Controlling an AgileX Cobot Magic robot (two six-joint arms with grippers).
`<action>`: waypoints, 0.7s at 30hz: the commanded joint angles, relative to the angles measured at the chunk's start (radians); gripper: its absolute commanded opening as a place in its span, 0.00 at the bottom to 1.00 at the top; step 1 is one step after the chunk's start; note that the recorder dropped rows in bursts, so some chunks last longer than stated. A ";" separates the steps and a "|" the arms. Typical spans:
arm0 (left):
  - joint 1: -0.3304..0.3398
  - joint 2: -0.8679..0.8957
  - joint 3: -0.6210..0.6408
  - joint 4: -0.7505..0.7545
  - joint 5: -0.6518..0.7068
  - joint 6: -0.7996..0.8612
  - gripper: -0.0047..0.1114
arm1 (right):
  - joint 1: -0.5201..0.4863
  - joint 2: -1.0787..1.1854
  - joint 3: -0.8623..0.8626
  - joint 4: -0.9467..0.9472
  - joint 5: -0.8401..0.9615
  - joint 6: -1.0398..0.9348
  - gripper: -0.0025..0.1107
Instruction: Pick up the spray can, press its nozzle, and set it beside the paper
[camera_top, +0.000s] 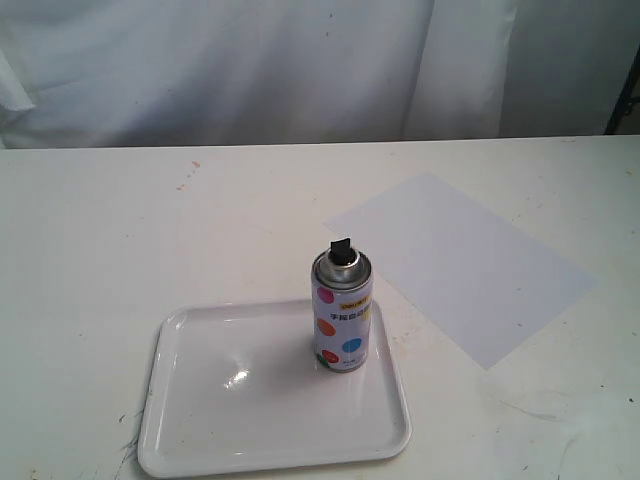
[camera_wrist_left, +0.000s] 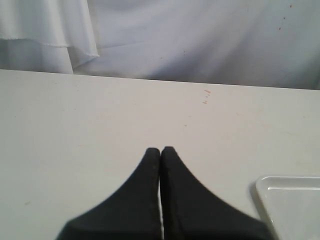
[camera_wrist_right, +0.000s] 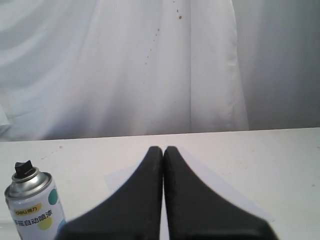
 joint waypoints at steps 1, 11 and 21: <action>-0.005 -0.005 0.005 0.003 -0.006 0.004 0.04 | -0.027 -0.006 -0.015 -0.001 -0.007 0.012 0.02; -0.005 -0.005 0.005 0.003 -0.006 0.011 0.04 | -0.051 -0.006 -0.130 -0.011 -0.048 -0.036 0.02; -0.005 -0.005 0.005 0.003 -0.006 0.011 0.04 | -0.051 -0.006 -0.153 -1.094 -0.058 0.975 0.02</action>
